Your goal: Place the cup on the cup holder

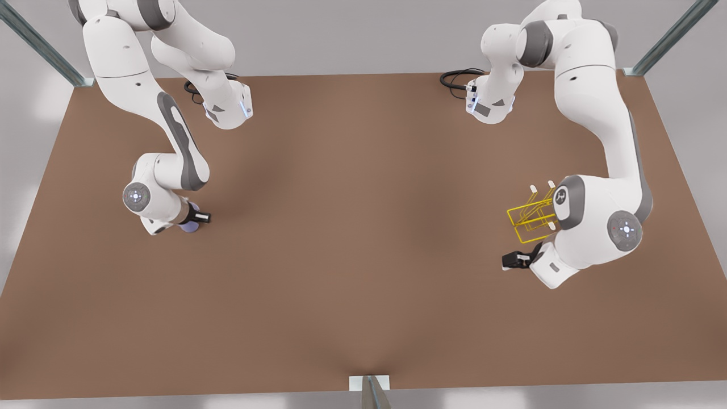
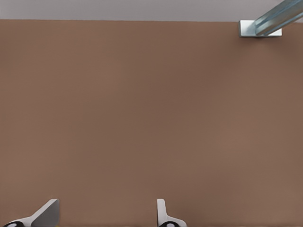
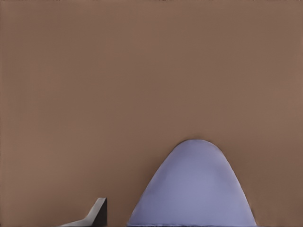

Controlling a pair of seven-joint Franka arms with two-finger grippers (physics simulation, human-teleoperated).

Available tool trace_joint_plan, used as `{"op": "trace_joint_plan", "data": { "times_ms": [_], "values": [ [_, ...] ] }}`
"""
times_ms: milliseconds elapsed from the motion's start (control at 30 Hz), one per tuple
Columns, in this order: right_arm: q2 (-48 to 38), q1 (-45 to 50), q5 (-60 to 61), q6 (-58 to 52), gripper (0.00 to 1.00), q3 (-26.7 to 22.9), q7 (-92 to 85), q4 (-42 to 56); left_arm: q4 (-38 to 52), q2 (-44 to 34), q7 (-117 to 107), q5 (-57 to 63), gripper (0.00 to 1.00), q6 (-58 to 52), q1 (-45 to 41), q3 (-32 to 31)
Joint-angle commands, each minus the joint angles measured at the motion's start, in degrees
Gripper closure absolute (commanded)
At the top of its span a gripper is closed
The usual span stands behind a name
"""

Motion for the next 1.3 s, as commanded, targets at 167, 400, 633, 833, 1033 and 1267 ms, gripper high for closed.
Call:
{"op": "trace_joint_plan", "data": {
  "times_ms": [167, 400, 633, 833, 1033, 1267],
  "values": [
    [-0.75, 0.00, -0.07, 0.21, 0.79, 0.19, 0.19, 0.36, 0.03, -0.12, -0.39, 1.86, 0.00, 0.21, -0.09, 0.00],
    [0.12, 0.26, 5.90, -10.43, 0.79, 2.65, 0.45, 10.90, 0.03, -0.29, -0.21, 1.95, 0.00, 0.21, -0.09, 0.00],
    [11.11, 9.58, 33.85, -21.85, 0.79, 6.69, 13.37, 30.59, -0.05, -0.29, -0.39, 1.95, 0.00, -0.05, -0.09, 0.00],
    [23.76, 18.46, 54.16, -21.24, 0.79, 9.76, 13.72, 43.42, -0.05, -0.29, -0.39, 1.95, 0.00, -0.32, 0.00, 0.00],
    [38.44, 21.79, 54.42, -16.32, 0.79, 14.42, 15.04, 58.36, -0.05, -0.38, -0.30, 1.95, 0.00, -0.84, -0.09, 0.09],
    [47.76, 30.67, 54.33, -5.68, 0.79, 14.51, 23.04, 70.67, -0.14, -0.56, -0.39, 1.95, 0.00, -0.84, 0.09, 0.26]
  ]
}}
